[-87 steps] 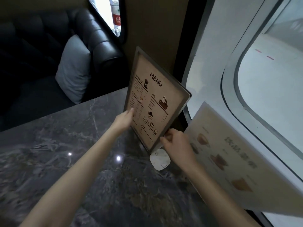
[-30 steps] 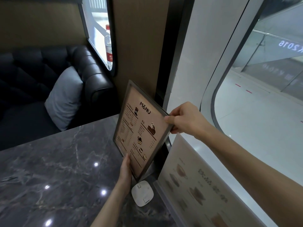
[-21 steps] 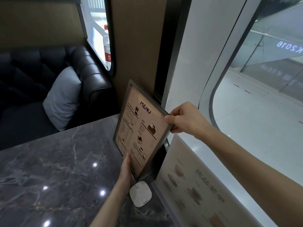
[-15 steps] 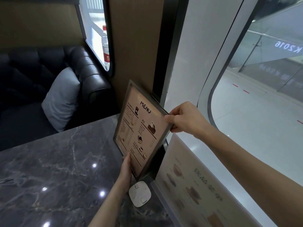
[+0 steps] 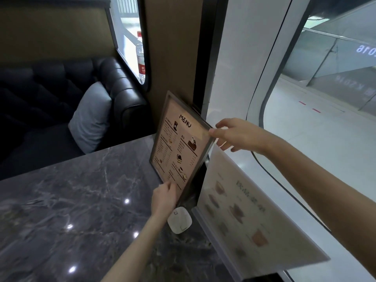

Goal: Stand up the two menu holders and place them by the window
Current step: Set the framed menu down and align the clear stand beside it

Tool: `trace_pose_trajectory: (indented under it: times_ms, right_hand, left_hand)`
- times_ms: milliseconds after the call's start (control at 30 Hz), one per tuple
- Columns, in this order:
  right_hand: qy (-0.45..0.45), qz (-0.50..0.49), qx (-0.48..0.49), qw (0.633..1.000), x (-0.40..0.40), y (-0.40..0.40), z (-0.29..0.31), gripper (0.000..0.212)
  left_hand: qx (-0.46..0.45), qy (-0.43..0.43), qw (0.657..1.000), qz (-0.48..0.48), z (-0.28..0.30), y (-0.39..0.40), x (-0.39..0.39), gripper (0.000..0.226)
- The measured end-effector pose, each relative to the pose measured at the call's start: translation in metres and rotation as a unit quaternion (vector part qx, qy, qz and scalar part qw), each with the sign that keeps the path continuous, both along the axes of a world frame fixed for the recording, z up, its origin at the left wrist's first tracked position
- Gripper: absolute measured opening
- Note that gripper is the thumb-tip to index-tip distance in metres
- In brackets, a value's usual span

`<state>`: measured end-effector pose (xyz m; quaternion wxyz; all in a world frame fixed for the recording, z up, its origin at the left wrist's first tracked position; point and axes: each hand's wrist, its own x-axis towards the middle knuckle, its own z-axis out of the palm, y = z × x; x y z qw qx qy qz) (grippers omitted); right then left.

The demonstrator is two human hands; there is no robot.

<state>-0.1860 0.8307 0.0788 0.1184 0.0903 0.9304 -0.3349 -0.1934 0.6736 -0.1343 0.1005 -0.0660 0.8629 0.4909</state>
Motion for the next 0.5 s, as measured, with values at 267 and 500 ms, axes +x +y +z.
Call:
trace_pose_trajectory:
  times_ms: [267,500]
  right_hand:
    - [0.157,0.032,0.029,0.987,0.066,0.008,-0.009,0.033]
    - [0.213,0.041,0.087,0.972,0.082,0.015,-0.029,0.027]
  left_hand:
    - [-0.086,0.161,0.971,-0.151,-0.037,0.028,0.088,0.035]
    - [-0.282,0.054,0.89,-0.353,-0.078,0.04,0.115,0.094]
